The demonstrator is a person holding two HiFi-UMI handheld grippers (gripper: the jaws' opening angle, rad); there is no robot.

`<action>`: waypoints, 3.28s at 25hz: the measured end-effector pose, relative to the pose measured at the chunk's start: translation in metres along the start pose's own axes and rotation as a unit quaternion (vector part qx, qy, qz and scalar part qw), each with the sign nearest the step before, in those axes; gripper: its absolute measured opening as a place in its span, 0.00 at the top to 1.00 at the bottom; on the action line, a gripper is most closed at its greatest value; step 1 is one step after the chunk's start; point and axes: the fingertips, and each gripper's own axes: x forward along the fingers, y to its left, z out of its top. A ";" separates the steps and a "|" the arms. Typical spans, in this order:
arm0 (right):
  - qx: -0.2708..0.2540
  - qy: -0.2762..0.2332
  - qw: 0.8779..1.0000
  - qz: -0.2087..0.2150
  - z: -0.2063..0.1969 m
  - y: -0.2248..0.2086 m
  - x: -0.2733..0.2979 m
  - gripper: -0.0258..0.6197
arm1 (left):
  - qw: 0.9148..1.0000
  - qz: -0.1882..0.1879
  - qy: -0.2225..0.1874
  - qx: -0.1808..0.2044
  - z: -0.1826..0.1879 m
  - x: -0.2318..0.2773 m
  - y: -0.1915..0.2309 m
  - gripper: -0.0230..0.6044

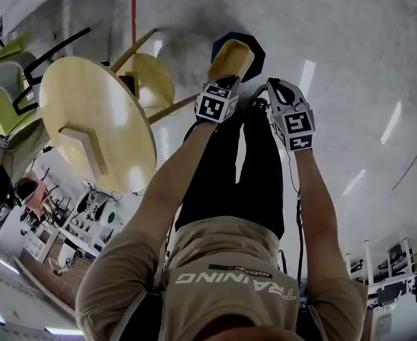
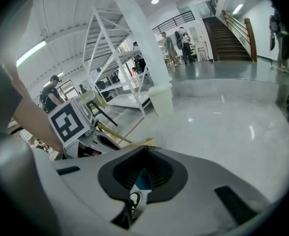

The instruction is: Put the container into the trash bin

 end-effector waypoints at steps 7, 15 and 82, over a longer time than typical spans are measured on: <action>0.020 0.006 1.000 0.000 -0.041 -0.026 0.049 0.96 | 0.999 -0.019 0.028 -0.006 -0.021 0.068 0.013 0.93; 0.028 0.009 1.000 0.000 -0.054 -0.037 0.063 0.96 | 0.999 -0.018 0.045 -0.004 -0.031 0.098 0.031 0.92; -0.115 -0.176 0.977 -0.040 0.239 0.196 -0.293 0.96 | 0.938 0.027 -0.329 0.108 0.126 -0.454 -0.146 0.95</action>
